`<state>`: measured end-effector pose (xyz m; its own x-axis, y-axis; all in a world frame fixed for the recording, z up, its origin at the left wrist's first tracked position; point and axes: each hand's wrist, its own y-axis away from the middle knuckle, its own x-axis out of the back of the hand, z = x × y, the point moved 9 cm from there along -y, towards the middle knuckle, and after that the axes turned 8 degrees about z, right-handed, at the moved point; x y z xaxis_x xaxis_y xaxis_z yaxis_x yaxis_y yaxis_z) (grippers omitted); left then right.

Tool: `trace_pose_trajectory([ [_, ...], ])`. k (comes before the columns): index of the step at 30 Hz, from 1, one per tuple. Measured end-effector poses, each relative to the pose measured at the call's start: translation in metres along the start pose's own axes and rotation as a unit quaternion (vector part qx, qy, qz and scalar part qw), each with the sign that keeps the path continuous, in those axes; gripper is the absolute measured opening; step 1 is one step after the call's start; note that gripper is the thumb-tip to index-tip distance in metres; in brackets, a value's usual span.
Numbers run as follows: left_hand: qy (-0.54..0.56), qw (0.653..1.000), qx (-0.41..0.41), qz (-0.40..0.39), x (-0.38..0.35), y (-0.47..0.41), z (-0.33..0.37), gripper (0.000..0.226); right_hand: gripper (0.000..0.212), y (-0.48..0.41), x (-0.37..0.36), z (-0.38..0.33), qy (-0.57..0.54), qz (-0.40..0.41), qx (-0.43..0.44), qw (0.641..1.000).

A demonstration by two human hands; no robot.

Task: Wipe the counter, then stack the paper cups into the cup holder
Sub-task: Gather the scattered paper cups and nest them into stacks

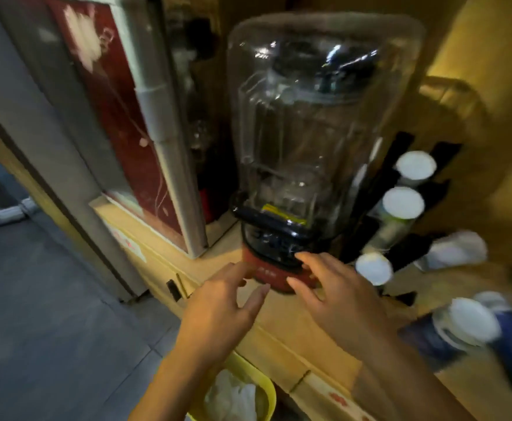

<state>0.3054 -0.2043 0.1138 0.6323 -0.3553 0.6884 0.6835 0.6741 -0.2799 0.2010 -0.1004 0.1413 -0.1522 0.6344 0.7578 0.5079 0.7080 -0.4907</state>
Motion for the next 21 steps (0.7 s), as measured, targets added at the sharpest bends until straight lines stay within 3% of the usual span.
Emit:
trace_pose_trajectory([
  [5, 0.043, 0.997, -0.055, -0.029, -0.018, -0.011, 0.076, 0.034, 0.036, 0.004, 0.072, 0.038, 0.019, 0.048, -0.043, 0.998],
  [13, 0.118, 0.984, -0.107, -0.079, -0.079, -0.014, 0.185, 0.027, 0.033, 0.038, 0.168, 0.121, 0.077, 0.105, -0.121, 0.984],
  [21, 0.13, 0.974, -0.148, -0.112, -0.141, -0.01, 0.261, 0.021, 0.035, 0.076, 0.222, 0.198, 0.081, 0.106, -0.18, 0.975],
])
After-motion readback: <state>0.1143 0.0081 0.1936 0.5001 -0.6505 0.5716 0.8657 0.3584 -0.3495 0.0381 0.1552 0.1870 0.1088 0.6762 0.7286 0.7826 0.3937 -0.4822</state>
